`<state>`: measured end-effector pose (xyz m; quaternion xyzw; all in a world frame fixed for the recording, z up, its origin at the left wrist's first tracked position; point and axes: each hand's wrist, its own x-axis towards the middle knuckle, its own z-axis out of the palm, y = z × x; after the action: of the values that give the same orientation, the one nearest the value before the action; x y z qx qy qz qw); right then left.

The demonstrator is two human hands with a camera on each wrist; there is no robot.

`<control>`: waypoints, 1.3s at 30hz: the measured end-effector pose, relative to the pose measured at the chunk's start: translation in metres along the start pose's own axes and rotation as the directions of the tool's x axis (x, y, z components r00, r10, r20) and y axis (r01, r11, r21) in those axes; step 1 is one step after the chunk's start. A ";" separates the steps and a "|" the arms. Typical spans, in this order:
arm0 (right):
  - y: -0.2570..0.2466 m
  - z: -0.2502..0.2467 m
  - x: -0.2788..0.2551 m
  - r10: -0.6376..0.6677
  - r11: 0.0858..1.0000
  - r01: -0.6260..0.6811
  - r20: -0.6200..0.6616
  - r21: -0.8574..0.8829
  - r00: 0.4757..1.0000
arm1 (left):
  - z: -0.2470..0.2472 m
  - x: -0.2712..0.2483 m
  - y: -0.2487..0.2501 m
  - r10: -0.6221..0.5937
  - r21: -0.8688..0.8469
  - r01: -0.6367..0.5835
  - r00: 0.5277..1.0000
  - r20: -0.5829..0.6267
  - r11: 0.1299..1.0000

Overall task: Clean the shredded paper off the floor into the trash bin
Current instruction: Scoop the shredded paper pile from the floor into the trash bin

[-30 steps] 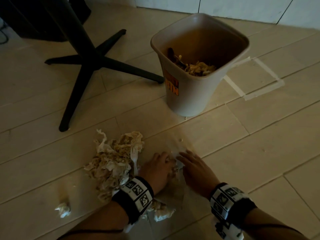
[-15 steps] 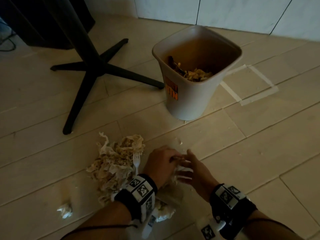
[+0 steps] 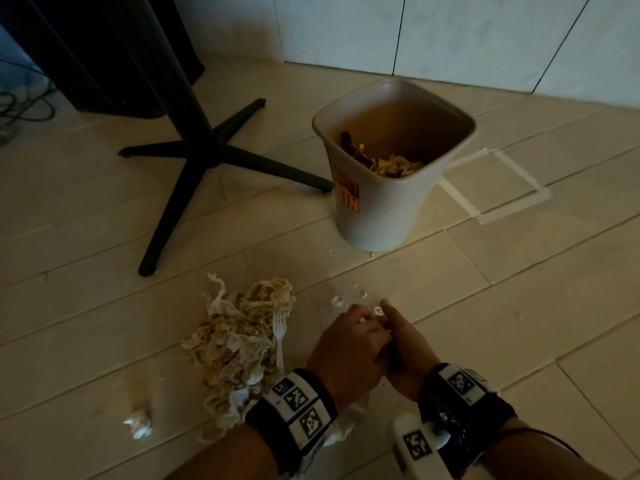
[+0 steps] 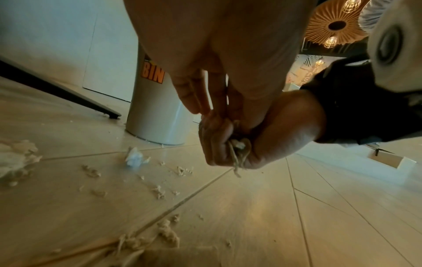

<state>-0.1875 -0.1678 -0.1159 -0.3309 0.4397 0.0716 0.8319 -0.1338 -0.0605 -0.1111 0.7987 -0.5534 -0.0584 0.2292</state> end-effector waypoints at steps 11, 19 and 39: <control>-0.018 0.002 -0.012 -0.284 0.949 0.251 -0.167 -0.192 0.944 | -0.015 -0.009 0.007 -0.087 -0.201 0.054 0.983 -0.162 0.978; -0.102 0.038 -0.055 -0.531 0.785 0.480 -0.027 -0.391 0.847 | -0.031 -0.009 -0.027 -0.268 -0.242 0.226 0.951 -0.154 0.944; -0.260 0.107 -0.036 -0.675 0.303 0.576 0.256 -0.759 0.692 | -0.032 -0.038 -0.088 -0.600 0.300 0.567 0.800 0.021 0.767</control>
<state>-0.0288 -0.2965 0.0814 -0.8111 0.2400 -0.0884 0.5260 -0.0620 0.0082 -0.1264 0.9502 -0.2923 -0.0941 0.0524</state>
